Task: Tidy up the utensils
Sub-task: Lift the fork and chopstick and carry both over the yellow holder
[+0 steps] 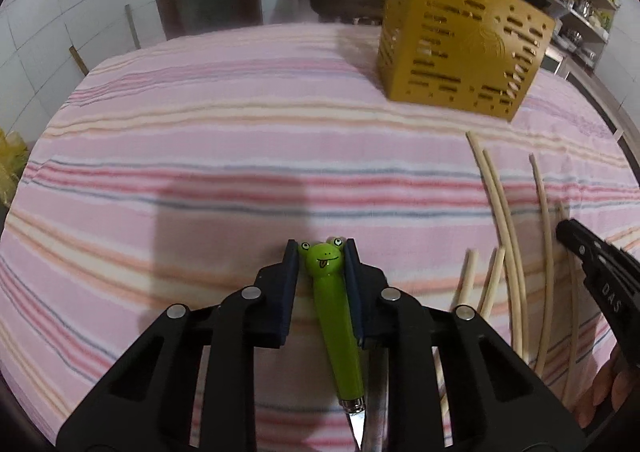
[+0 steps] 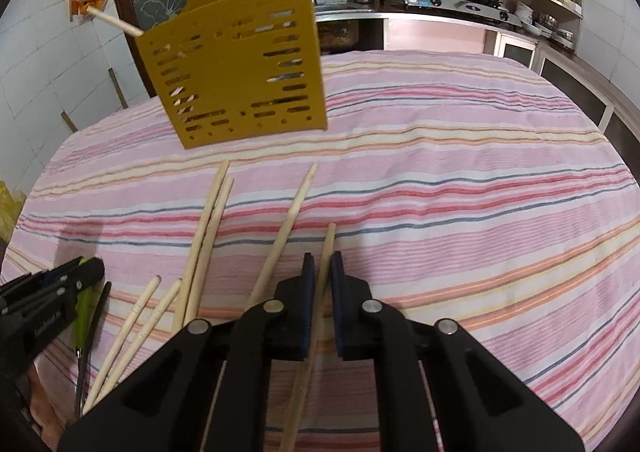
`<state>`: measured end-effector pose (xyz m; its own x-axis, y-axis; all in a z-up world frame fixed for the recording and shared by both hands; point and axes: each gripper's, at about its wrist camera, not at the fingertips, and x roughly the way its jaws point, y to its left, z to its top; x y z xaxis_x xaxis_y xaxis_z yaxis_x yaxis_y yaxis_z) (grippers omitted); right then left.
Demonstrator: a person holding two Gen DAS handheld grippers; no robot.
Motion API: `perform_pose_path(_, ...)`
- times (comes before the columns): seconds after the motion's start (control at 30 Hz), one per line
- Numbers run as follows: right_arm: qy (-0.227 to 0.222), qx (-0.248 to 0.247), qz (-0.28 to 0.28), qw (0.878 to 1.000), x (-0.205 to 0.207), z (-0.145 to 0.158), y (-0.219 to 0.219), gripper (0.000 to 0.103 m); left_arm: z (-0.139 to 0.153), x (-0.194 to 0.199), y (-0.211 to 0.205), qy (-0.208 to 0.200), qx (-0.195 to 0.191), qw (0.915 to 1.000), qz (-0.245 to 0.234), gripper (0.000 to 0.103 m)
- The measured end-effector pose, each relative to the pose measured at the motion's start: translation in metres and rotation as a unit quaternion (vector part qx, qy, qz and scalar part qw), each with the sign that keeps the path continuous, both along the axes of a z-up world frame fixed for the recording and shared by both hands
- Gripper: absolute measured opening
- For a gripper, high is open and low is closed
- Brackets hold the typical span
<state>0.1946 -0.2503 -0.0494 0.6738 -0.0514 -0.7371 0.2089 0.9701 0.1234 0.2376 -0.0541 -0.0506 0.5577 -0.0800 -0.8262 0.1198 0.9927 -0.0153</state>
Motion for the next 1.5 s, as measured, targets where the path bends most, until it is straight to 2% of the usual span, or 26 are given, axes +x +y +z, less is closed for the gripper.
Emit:
perform_pose_path(0.17,-0.030,0.000,-0.018,0.999,-0.009,0.011,-0.009,0.006,0.001,-0.005,0.002,-0.021,-0.013,0.9997,-0.010,0.022)
perform_pose_path(0.4,-0.095,-0.024,-0.023,0.995,-0.031,0.037,-0.004,0.006,0.032,-0.028,0.006,-0.099,-0.018,0.9948,-0.015,0.021)
perform_pose_path(0.57,-0.158,-0.040,-0.028,0.986,-0.054,0.058,0.000,0.006,0.052,-0.053,0.003,-0.173,-0.007,0.9846,-0.024,0.021)
perform_pose_path(0.77,-0.221,-0.065,-0.036,0.972,-0.075,0.074,0.006,0.006,0.066,-0.076,0.008,-0.229,-0.008,0.9731,-0.018,0.021)
perform_pose_path(0.9,-0.241,-0.068,-0.034,0.968,-0.081,0.078,0.010,0.006,0.074,-0.089,0.012,-0.260,-0.007,0.9655,-0.014,0.021)
perform_pose_path(1.07,-0.259,-0.090,-0.032,0.961,-0.085,0.079,0.018,0.006,0.078,-0.098,0.011,-0.285,-0.009,0.9584,-0.014,0.021)
perform_pose_path(1.13,-0.264,-0.093,-0.030,0.960,-0.087,0.078,0.020,0.006,0.081,-0.105,0.009,-0.302,-0.005,0.9531,-0.017,0.021)
perform_pose_path(1.37,-0.295,-0.067,-0.029,0.953,-0.101,0.086,0.014,0.006,0.088,-0.125,0.004,-0.343,-0.004,0.9386,-0.040,0.022)
perform_pose_path(1.5,-0.298,-0.036,-0.023,0.954,-0.104,0.087,0.008,0.006,0.093,-0.119,0.009,-0.329,-0.024,0.9427,-0.050,0.022)
